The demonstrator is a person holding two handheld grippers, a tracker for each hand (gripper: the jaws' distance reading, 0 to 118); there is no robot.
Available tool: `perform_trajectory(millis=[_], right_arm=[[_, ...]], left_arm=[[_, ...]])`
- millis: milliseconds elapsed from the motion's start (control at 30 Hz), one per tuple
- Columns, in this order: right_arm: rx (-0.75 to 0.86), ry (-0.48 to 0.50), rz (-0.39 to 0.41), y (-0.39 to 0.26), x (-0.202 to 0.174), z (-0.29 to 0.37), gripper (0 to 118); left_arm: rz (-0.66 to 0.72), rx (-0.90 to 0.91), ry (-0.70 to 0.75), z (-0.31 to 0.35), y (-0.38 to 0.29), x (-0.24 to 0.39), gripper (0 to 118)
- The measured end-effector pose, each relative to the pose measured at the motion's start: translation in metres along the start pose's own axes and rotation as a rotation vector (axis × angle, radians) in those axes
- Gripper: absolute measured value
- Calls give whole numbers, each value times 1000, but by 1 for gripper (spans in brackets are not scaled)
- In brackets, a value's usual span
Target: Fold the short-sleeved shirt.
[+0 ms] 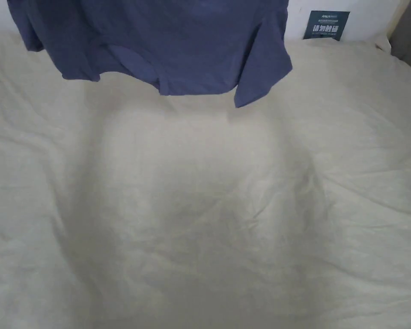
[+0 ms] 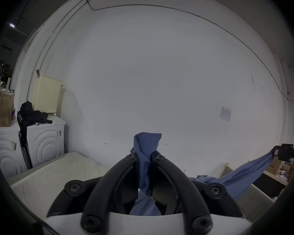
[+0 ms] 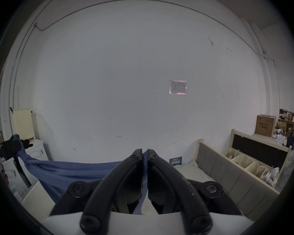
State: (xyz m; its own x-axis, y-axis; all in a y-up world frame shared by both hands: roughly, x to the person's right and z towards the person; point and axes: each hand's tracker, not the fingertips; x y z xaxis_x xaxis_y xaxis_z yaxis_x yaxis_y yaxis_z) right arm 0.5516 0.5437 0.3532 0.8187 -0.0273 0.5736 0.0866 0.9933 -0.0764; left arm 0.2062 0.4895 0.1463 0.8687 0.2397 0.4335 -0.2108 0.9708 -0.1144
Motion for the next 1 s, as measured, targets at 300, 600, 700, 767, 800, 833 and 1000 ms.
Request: perform_trajectory(millis=[300, 600, 700, 767, 800, 833, 1000], right_arm=[[-218, 65, 19, -146, 32, 13, 7], [-498, 148, -133, -352, 110, 108, 7], [-598, 117, -162, -424, 127, 149, 7], [-707, 98, -239, -465, 139, 168, 7], [-760, 88, -310, -488, 145, 180, 6], [-797, 76, -340, -504, 148, 188, 6], [-898, -8, -266, -559, 145, 216, 7]], left_arm=[[-111, -213, -47, 50, -148, -25, 13], [7, -401, -98, 192, -314, -51, 13], [36, -491, -39, 226, -370, -72, 13], [93, -557, 23, 246, -403, -80, 13], [94, -621, 39, 257, -421, -82, 13], [84, -664, 52, 264, -435, -85, 13], [112, -833, 185, 290, -490, -93, 14]])
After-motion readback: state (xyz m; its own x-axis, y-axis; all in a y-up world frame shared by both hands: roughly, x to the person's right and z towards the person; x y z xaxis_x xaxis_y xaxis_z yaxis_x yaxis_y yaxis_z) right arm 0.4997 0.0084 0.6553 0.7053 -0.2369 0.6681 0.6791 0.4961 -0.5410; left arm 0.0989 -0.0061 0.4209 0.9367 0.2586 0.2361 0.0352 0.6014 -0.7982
